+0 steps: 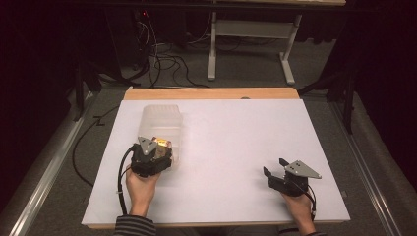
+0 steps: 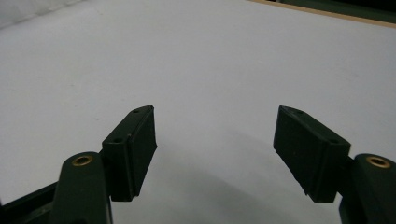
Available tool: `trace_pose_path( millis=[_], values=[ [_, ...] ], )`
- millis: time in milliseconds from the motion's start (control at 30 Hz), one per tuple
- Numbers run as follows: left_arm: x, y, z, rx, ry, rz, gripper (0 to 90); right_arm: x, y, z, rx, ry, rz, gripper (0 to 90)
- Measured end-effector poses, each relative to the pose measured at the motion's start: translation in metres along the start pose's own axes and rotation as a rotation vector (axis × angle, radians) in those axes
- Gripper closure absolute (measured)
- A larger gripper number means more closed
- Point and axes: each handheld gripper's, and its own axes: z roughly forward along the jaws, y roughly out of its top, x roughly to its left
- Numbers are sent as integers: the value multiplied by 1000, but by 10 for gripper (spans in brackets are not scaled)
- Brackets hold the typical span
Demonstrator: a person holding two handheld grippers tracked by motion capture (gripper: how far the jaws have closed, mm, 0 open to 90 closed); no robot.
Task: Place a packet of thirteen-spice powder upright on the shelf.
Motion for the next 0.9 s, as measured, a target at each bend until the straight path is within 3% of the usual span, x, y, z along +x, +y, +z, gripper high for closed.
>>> trace_pose_path(
  millis=[500, 900],
  values=[
    [0, 4, -4, -12, 1, 3, 277, 0, 0, 0, -6, 0, -2, 305],
    [0, 13, -15, -51, -3, 1, 237, 1, 0, 1, 3, -2, -4, 305]
  ],
)
